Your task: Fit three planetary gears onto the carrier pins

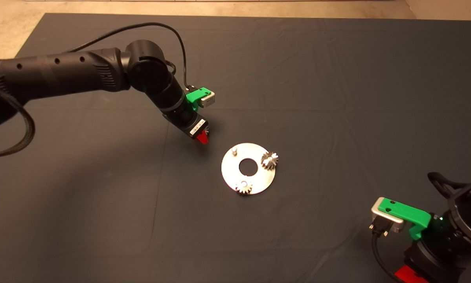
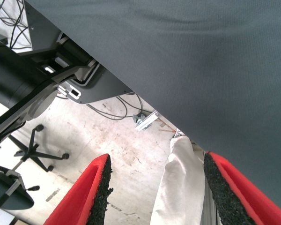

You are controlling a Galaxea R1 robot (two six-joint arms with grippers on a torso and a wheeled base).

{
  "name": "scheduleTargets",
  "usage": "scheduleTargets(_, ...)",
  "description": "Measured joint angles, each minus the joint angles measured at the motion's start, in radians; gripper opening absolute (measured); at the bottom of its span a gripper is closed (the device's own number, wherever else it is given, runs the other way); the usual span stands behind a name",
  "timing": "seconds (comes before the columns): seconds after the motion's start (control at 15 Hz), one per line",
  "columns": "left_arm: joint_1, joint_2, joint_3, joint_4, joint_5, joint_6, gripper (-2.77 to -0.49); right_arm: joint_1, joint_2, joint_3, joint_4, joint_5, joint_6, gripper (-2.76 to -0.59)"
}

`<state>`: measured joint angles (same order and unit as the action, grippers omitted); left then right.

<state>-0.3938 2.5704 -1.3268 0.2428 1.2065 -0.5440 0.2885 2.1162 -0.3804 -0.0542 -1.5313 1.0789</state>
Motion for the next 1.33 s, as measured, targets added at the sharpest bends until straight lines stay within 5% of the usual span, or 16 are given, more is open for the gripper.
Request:
scheduleTargets(0.33,0.000,0.004,0.001,0.036,-0.011,0.000,-1.66,0.020,-0.002,0.000,0.000,0.001,0.000,-1.91)
scheduleTargets(0.87,0.029,0.006,0.039,0.147,-0.007,-0.001,-1.66,0.039,-0.002,0.001,0.000,0.001,0.000,-1.91)
scheduleTargets(1.33,0.037,0.020,0.040,0.189,-0.003,-0.001,-1.66,0.044,-0.002,0.001,0.000,0.001,0.000,-1.91)
